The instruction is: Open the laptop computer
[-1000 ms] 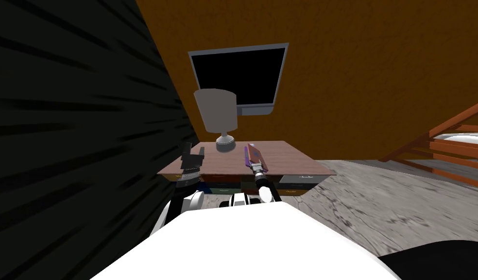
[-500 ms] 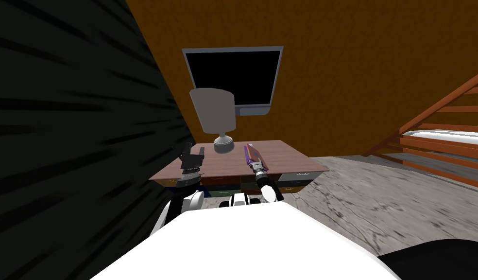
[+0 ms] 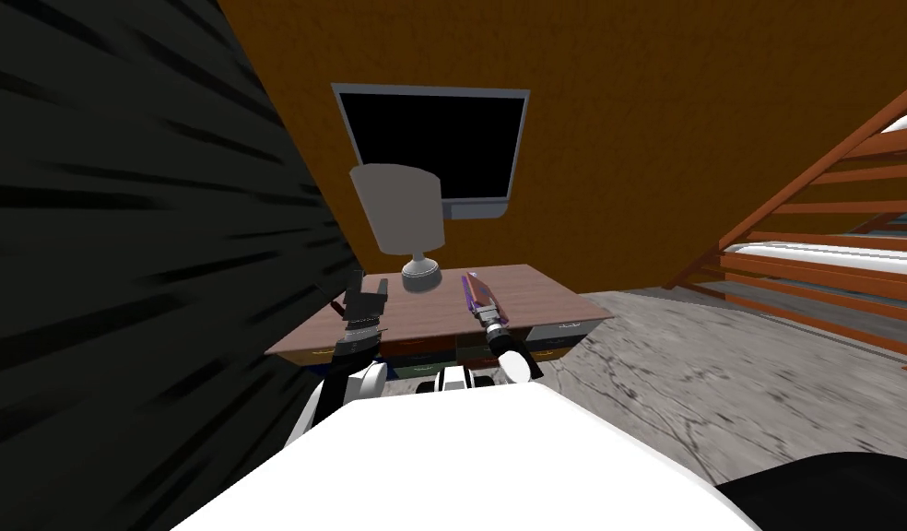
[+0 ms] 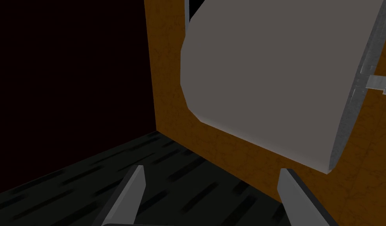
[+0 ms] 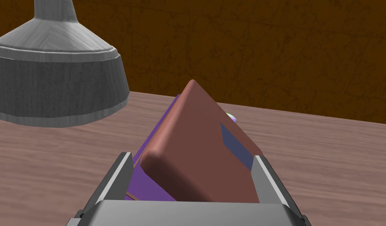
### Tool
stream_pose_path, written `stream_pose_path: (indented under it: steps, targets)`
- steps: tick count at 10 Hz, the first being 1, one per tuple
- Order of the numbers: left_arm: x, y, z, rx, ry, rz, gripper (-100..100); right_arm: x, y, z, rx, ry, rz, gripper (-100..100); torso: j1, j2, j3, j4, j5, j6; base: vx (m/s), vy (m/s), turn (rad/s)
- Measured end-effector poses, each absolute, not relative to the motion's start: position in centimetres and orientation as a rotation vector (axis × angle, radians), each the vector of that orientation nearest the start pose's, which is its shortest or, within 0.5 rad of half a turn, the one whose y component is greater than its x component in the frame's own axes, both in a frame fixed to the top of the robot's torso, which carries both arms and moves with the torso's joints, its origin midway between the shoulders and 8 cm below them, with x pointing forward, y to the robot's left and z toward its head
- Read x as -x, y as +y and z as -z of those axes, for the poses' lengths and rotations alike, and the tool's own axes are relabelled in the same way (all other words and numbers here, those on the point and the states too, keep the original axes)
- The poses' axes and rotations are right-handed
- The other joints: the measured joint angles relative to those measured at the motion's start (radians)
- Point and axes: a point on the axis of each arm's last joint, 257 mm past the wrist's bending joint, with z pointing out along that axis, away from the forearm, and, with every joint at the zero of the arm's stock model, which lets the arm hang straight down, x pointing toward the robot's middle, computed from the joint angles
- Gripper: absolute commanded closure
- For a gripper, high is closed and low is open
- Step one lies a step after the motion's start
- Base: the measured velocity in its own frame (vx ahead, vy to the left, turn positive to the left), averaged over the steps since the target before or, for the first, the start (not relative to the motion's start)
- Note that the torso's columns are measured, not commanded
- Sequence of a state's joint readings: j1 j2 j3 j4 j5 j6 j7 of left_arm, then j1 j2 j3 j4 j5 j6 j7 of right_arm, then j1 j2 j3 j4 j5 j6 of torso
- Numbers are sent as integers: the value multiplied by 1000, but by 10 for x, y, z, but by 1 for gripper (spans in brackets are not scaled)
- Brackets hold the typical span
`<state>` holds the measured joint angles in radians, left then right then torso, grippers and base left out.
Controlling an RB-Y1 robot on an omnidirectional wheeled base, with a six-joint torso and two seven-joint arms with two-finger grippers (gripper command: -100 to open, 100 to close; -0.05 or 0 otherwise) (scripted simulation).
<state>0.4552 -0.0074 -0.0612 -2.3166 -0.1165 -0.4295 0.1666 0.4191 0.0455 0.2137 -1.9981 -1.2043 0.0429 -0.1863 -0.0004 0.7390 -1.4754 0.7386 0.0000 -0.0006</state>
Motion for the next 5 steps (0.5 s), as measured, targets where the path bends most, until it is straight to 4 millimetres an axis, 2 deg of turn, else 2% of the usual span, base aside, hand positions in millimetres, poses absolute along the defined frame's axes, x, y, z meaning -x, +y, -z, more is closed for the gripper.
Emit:
stream_pose_path:
  steps: [5]
  targets:
    - [-355,243,-41,659,629,1457,0,-438,-165,198,2183,-181,2260,0,0,-1,-1,0,0,1,0,0,0]
